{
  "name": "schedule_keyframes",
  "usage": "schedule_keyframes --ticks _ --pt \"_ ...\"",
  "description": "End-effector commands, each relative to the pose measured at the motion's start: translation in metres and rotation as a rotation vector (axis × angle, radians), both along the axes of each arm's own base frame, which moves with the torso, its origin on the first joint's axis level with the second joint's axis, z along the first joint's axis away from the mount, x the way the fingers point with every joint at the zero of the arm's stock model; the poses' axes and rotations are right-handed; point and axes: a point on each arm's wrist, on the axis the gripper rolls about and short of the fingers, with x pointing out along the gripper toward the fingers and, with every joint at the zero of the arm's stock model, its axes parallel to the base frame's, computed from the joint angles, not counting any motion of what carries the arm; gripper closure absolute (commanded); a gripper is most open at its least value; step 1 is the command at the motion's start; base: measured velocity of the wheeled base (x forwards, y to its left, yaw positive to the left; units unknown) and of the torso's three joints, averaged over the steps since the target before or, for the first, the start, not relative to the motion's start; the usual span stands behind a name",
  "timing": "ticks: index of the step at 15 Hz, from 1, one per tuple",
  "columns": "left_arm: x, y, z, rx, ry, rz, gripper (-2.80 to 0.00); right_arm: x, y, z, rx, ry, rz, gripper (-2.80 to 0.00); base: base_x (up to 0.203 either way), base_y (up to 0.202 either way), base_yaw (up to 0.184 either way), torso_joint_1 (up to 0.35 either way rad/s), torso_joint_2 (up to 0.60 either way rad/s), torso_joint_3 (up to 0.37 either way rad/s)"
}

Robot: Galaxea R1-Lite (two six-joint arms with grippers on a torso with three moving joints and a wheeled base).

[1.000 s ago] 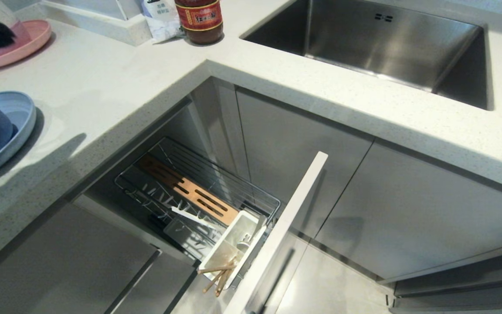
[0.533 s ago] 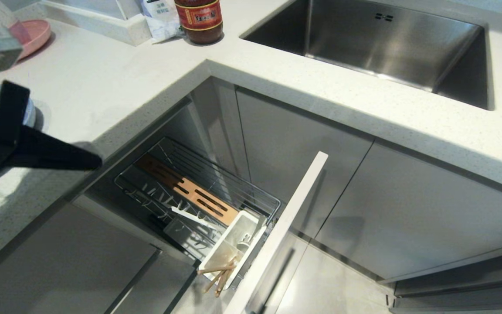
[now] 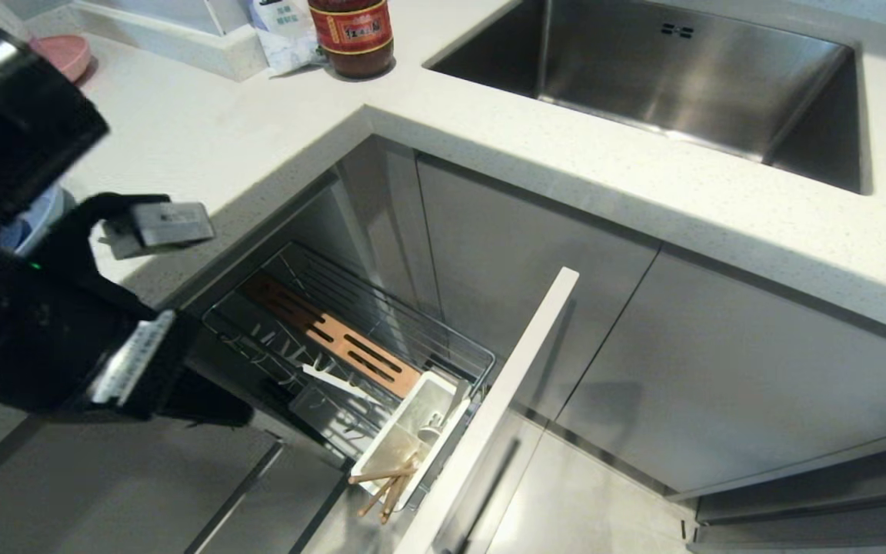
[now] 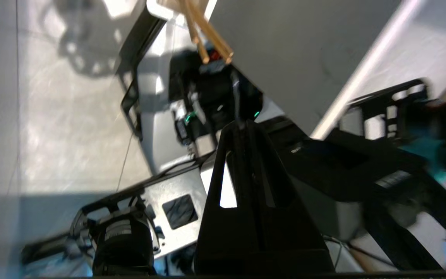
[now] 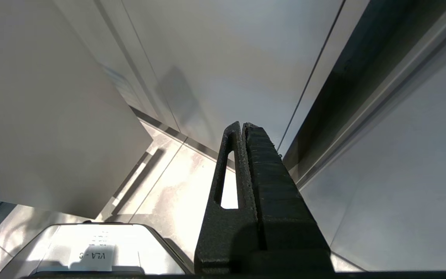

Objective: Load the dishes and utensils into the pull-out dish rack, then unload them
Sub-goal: Take the chopsticks out of the cupboard

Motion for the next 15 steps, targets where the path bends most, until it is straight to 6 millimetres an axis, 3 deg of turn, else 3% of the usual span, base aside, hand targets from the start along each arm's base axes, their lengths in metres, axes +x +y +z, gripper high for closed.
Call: schedule_keyframes --ticks 1,3,7,8,15 --pt "0.015 -0.035 -0.034 0.133 0.098 -0.01 0.0 0.0 0.0 0.0 0.0 -0.001 0.0 0.0 0.0 0.0 0.0 0.0 0.0 0.0" --pt "0.028 -0.056 -0.061 0.236 0.157 0.024 0.0 0.0 0.0 0.0 0.0 -0.003 0.001 0.0 0.0 0.0 0.0 0.0 0.0 0.0" --pt "0.041 -0.07 -0.086 0.316 0.225 0.036 0.0 0.0 0.0 0.0 0.0 -0.003 0.0 0.0 0.0 0.0 0.0 0.0 0.0 0.0" --pt "0.044 -0.072 -0.09 0.324 0.237 0.035 -2.8 0.0 0.0 0.0 0.0 -0.002 0.001 0.0 0.0 0.0 0.0 0.0 0.0 0.0" --pt "0.077 -0.073 -0.124 0.398 0.343 0.096 -2.8 0.0 0.0 0.0 0.0 -0.002 0.001 0.0 0.0 0.0 0.0 0.0 0.0 0.0"
